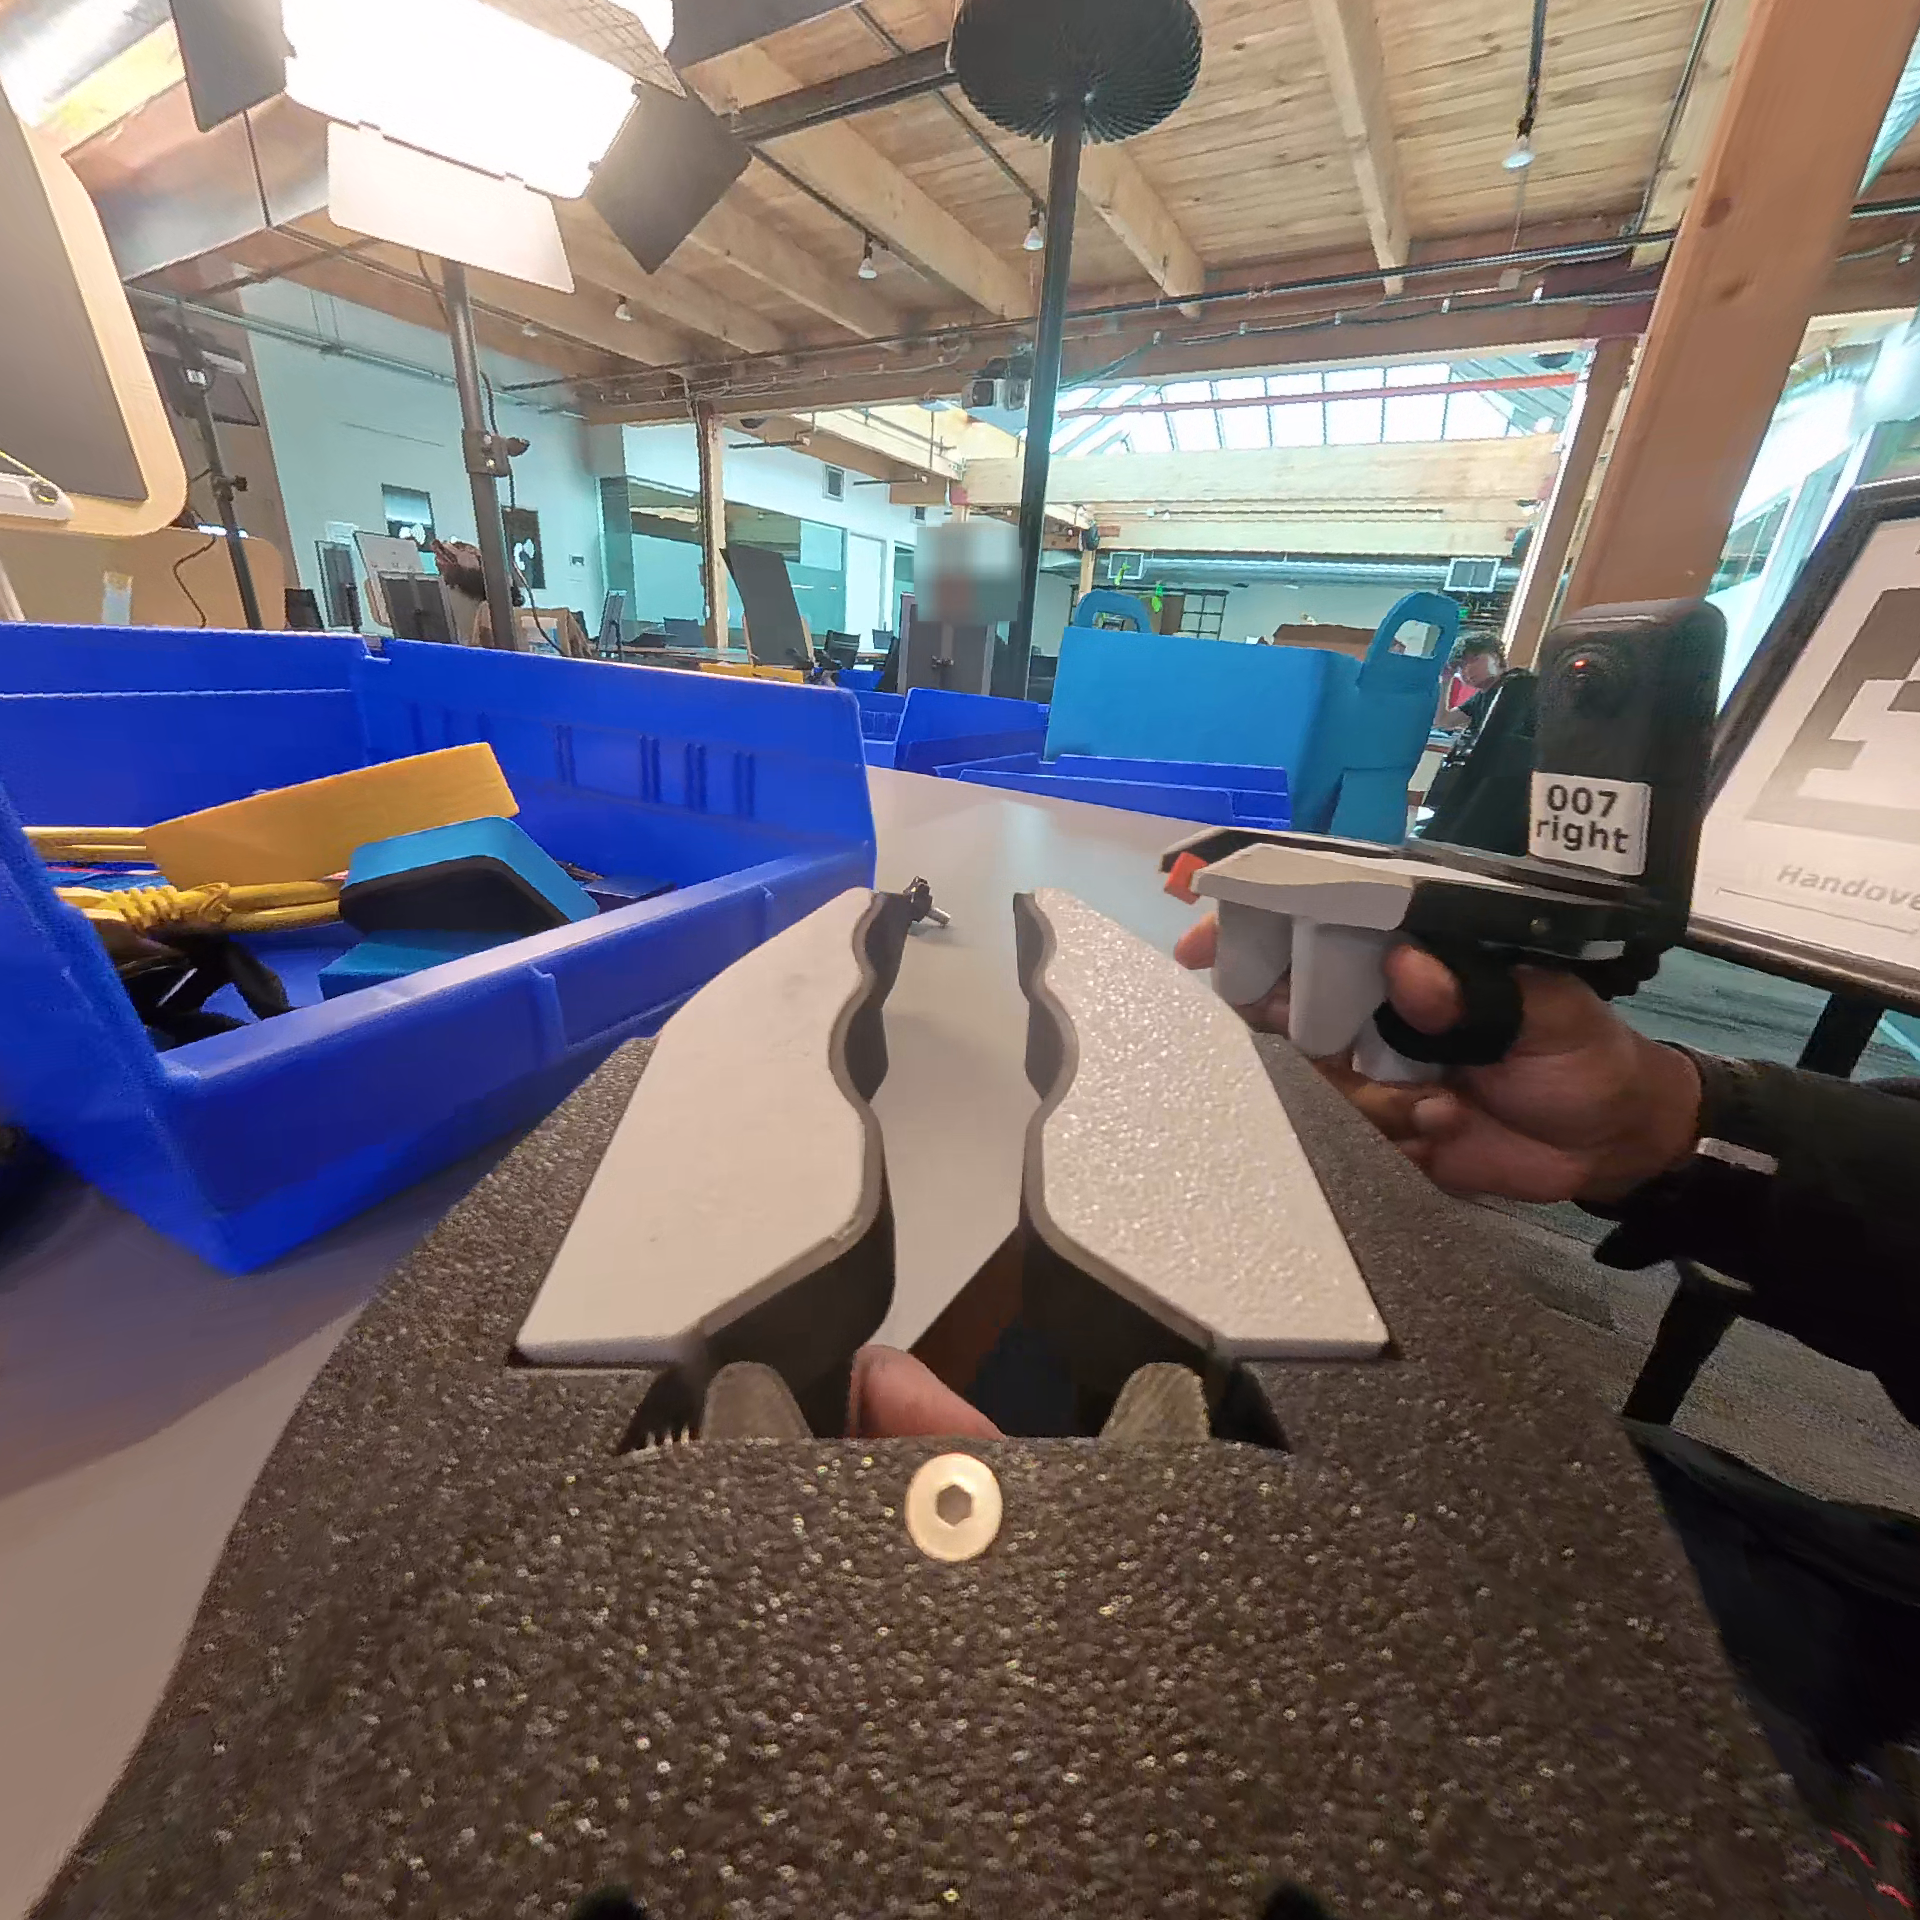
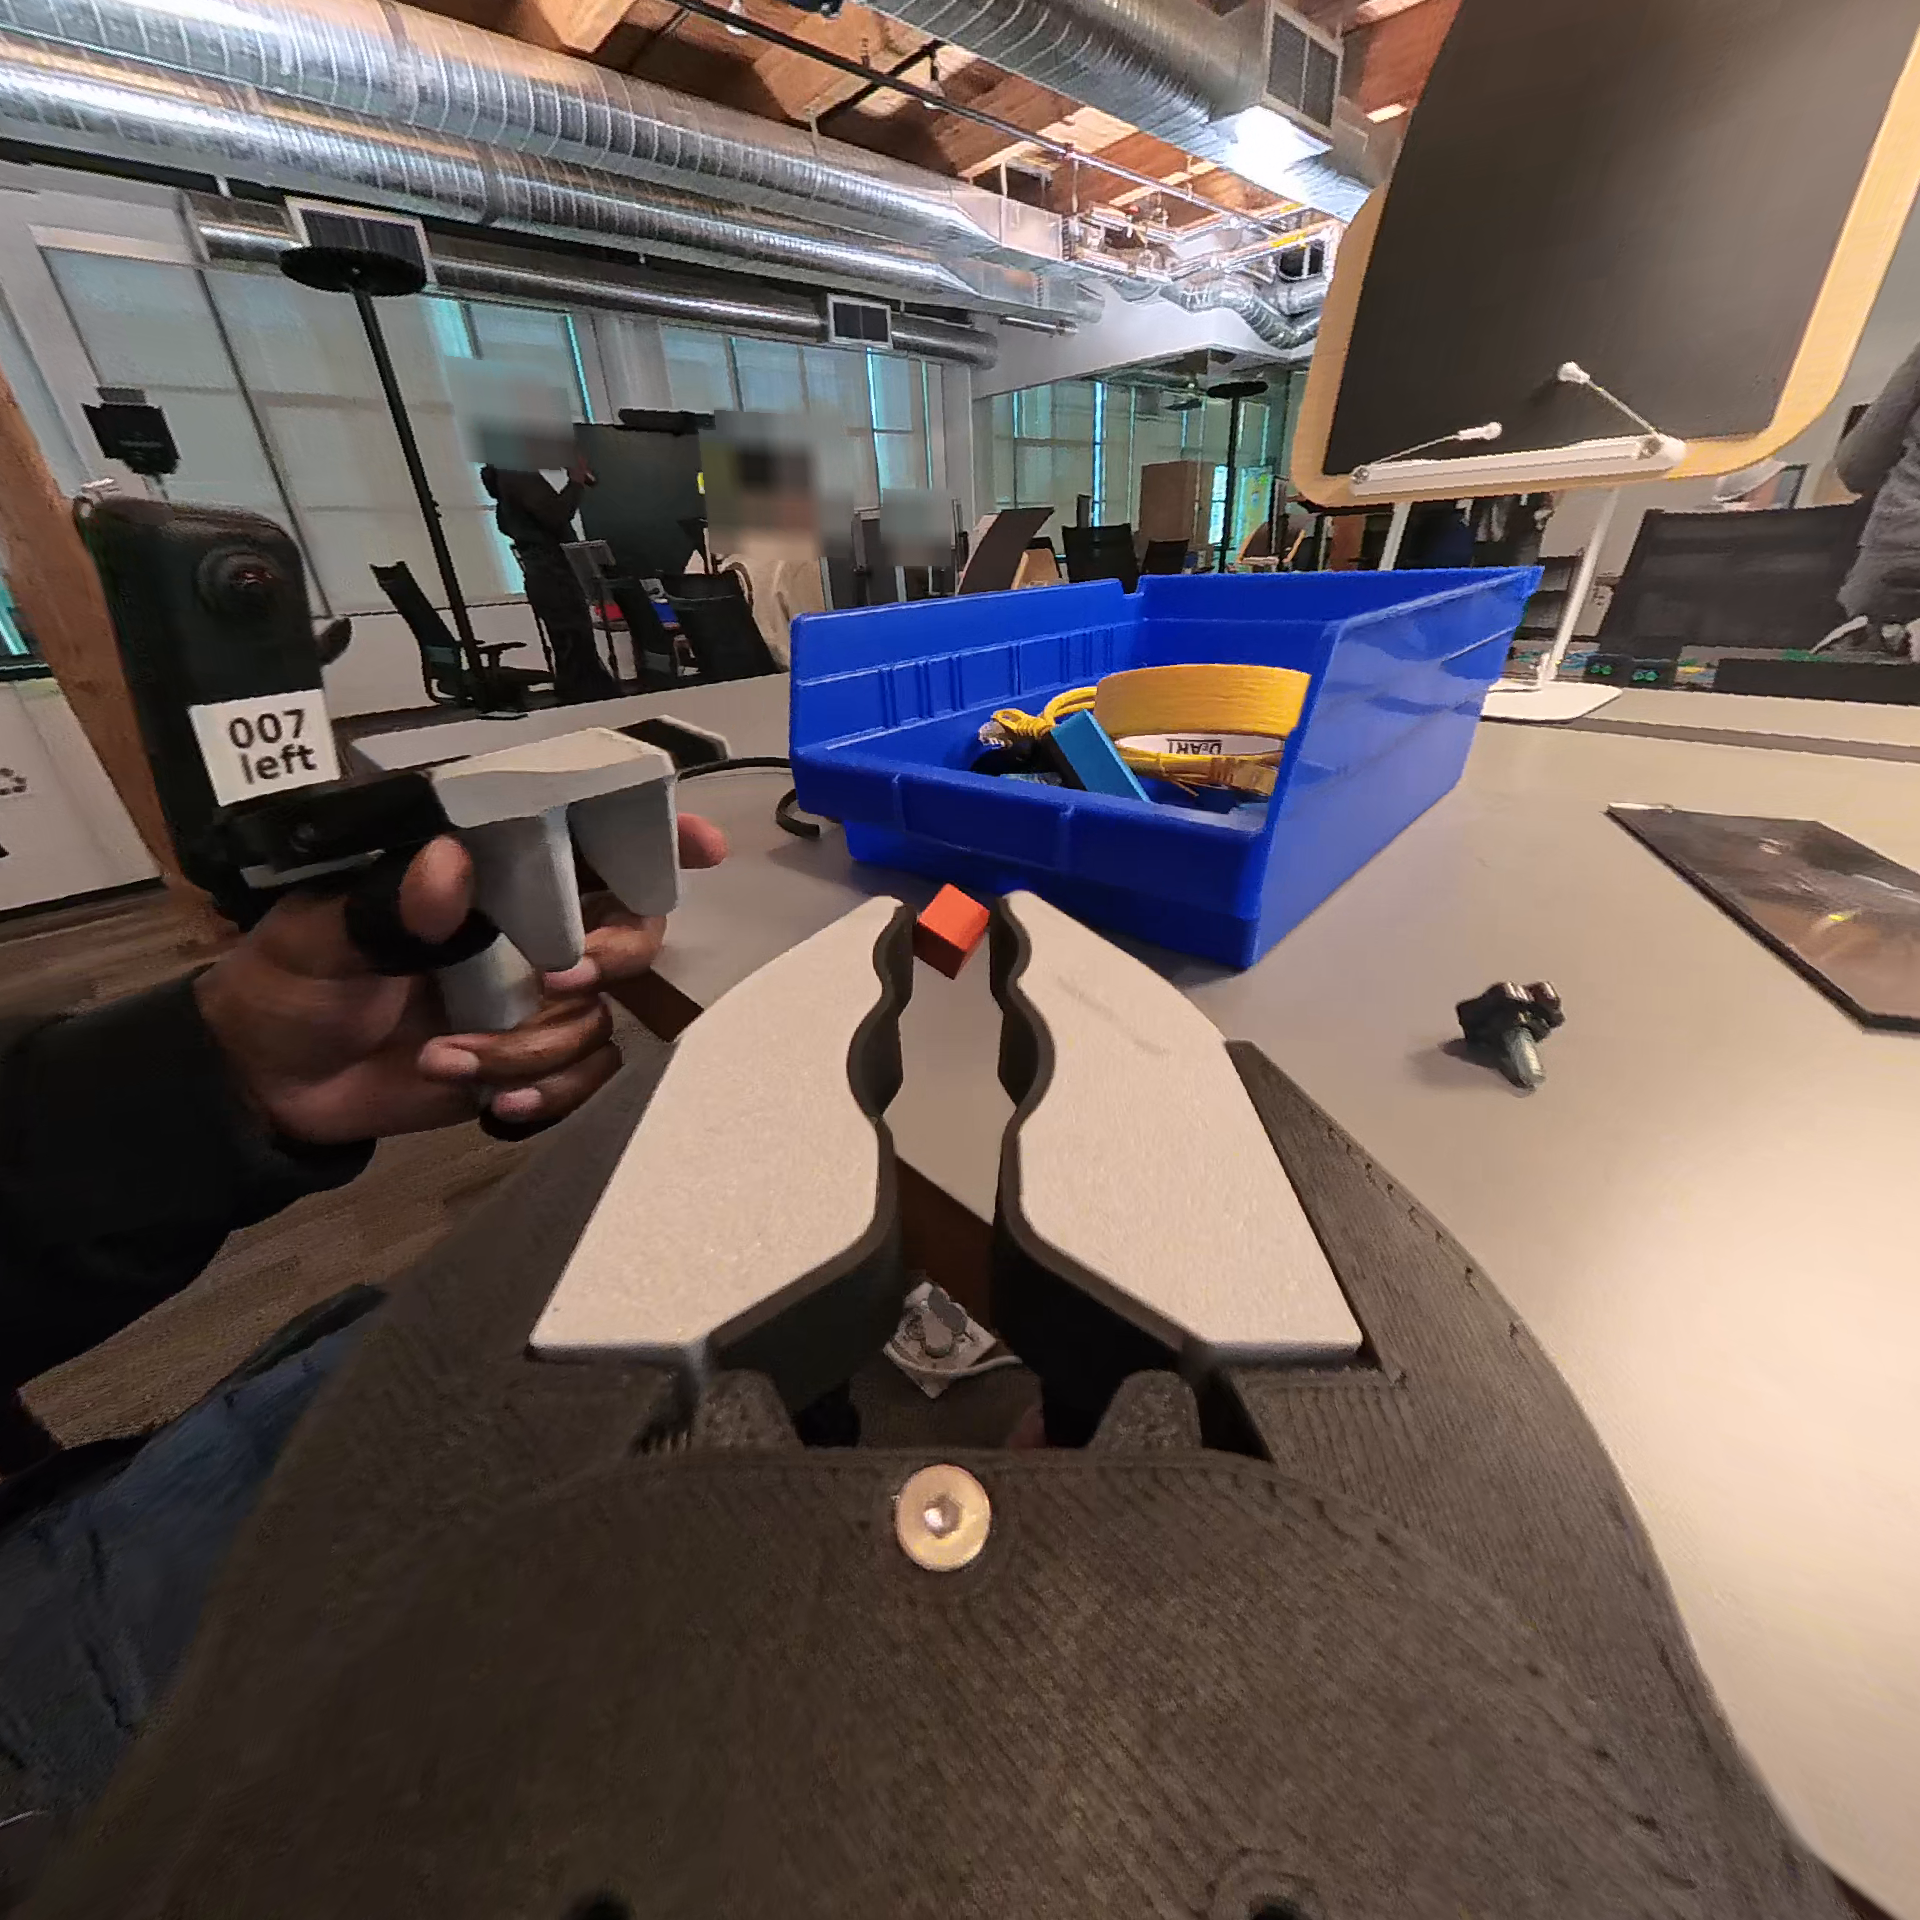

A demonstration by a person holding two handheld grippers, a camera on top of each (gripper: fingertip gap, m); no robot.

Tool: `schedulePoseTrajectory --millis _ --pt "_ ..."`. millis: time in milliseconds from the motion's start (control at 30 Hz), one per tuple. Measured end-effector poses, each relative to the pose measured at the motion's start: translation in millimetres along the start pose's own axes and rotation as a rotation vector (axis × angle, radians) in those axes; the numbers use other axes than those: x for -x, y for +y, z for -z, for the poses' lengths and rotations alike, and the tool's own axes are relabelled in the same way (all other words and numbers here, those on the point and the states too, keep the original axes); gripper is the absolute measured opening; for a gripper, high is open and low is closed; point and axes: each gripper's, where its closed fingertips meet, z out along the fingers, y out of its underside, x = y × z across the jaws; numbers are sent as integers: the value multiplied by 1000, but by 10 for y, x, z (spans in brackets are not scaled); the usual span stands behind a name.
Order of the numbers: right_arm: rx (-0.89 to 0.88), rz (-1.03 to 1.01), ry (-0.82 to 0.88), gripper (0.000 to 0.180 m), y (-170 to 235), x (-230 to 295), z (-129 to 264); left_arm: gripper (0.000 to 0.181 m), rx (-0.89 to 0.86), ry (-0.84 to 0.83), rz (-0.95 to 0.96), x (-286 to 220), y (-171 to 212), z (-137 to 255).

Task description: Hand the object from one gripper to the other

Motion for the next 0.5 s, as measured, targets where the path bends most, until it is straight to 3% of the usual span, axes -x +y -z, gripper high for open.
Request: schedulePoseTrajectory --millis 200,333,500 --pt "20 61 -83 13 15 220 -205 24 57 -17 71 -167 -39 105" --pt "32 174 -153 13 31 512 -342 28 161 -22 264 -299 42 110" --pt "29 304 -225 13 51 776 -448 32 172 45 535 -445 78 153"
